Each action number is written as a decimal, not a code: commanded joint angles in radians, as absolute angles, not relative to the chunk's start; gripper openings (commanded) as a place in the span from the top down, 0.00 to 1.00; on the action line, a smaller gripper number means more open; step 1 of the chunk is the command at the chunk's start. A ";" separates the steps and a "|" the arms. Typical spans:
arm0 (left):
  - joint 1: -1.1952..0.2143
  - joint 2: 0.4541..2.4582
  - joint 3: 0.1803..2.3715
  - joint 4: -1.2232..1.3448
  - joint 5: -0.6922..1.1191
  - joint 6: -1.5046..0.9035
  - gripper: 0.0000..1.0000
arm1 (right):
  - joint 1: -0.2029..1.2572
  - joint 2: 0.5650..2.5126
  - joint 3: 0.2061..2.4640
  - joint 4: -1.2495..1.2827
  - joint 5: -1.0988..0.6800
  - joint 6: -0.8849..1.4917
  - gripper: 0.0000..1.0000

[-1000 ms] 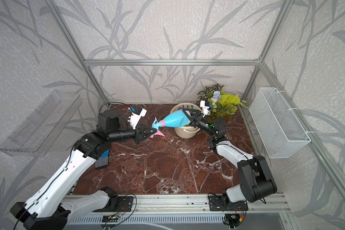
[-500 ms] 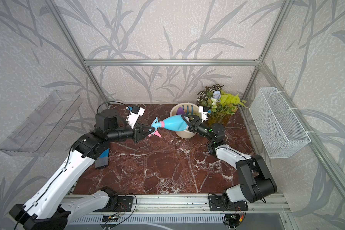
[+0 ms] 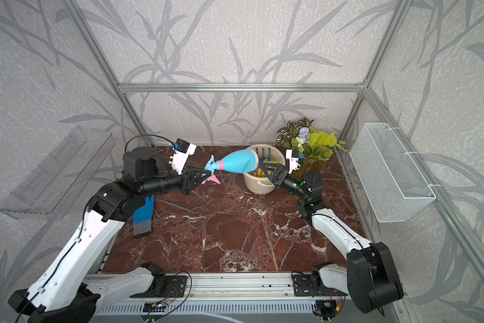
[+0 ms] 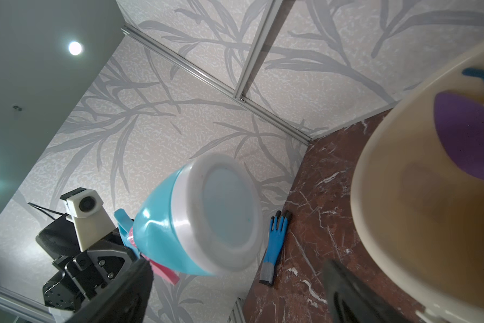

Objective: Organize the gardening tools
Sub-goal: Adjust the gardening tool at the center of the board.

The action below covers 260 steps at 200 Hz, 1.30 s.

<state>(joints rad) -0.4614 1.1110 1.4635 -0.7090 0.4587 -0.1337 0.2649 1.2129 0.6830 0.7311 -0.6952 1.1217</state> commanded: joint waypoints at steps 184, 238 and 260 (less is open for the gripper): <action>-0.504 1.527 1.791 -1.105 0.142 -0.012 1.00 | 0.424 1.265 0.959 0.077 -0.542 0.617 0.02; -0.524 1.440 1.707 -1.083 0.208 0.003 1.00 | 0.516 1.477 1.208 -0.019 -0.377 0.515 0.09; -0.526 1.412 1.710 -1.082 0.205 0.006 1.00 | 0.524 1.573 1.300 -0.032 -0.332 0.516 0.16</action>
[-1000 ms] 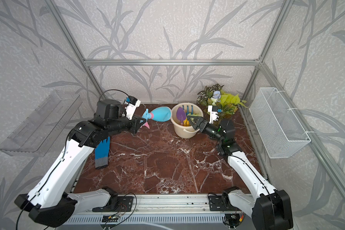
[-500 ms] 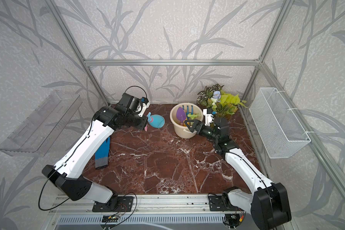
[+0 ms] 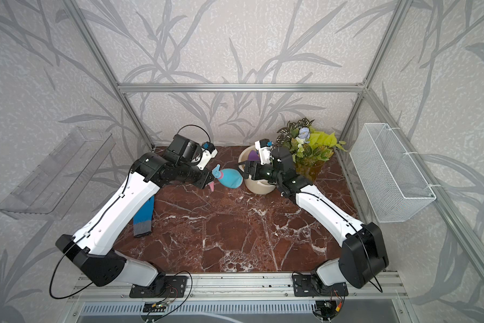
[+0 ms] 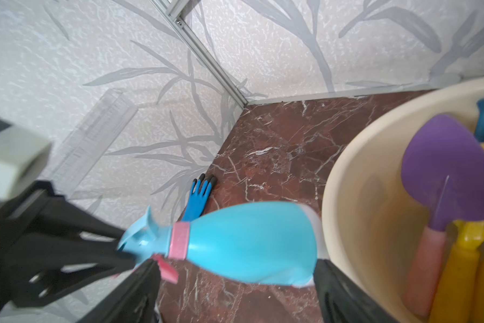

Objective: Organize the gardening tools
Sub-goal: Adjust the gardening tool at the center of the board.

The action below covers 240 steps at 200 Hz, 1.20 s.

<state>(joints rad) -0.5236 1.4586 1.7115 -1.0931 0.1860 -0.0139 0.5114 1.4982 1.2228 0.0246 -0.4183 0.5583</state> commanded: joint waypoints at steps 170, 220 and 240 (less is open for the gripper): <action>-0.525 1.459 1.640 -0.984 0.157 0.000 1.00 | 0.664 1.816 1.321 -0.063 -0.480 0.506 0.37; -0.528 1.521 1.619 -0.968 0.147 -0.003 1.00 | 0.673 1.879 1.365 -0.084 -0.465 0.488 0.35; -0.530 1.546 1.620 -0.970 0.137 -0.004 1.00 | 0.675 1.896 1.373 -0.089 -0.465 0.487 0.35</action>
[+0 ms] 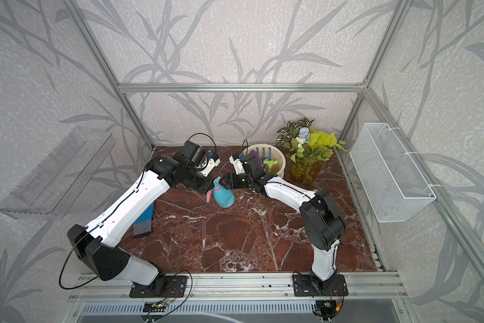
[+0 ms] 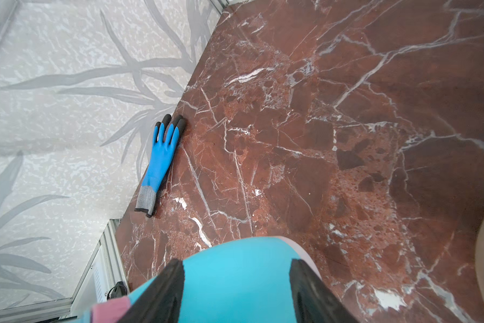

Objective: Organize the gardening tools
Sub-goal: Adjust the gardening tool at the center of the board.

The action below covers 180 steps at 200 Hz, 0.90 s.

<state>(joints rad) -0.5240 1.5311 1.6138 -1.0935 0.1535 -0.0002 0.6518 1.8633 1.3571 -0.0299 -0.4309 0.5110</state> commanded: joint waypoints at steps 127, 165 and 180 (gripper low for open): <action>-0.554 1.695 1.667 -1.002 0.126 0.012 0.78 | 0.681 1.946 1.388 -0.126 -0.422 0.452 0.35; -0.556 1.692 1.690 -0.998 0.117 0.009 0.64 | 0.682 1.937 1.389 -0.132 -0.395 0.440 0.35; -0.557 1.695 1.704 -0.998 0.120 0.010 0.61 | 0.681 1.932 1.389 -0.133 -0.376 0.437 0.35</action>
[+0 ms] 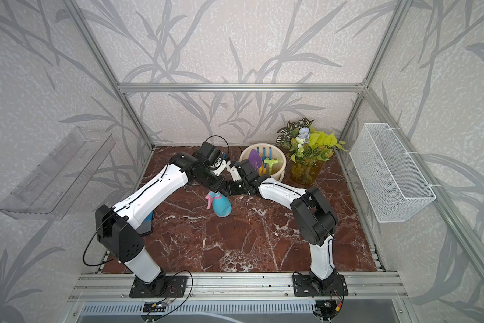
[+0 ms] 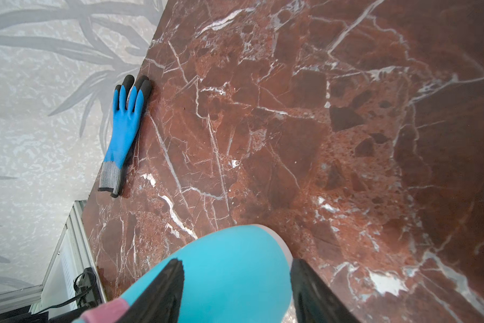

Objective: Organize the gardening tools
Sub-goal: Adjust the gardening tool at the center of the board.

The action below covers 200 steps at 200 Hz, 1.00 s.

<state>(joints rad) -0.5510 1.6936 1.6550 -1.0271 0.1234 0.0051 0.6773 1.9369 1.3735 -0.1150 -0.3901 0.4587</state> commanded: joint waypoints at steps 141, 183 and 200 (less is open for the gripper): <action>-0.555 1.551 1.696 -0.911 -0.030 -0.043 0.28 | 0.664 1.746 1.378 -0.185 -0.143 0.336 0.25; -0.544 1.506 1.663 -0.867 -0.066 -0.065 0.21 | 0.636 1.670 1.385 -0.208 -0.145 0.318 0.23; -0.541 1.492 1.647 -0.851 -0.092 -0.083 0.19 | 0.634 1.638 1.376 -0.208 -0.142 0.312 0.23</action>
<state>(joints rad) -0.5488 1.5166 1.6779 -0.8864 -0.0376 -0.0494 0.6415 1.7023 1.3735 -0.1791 -0.1604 0.3393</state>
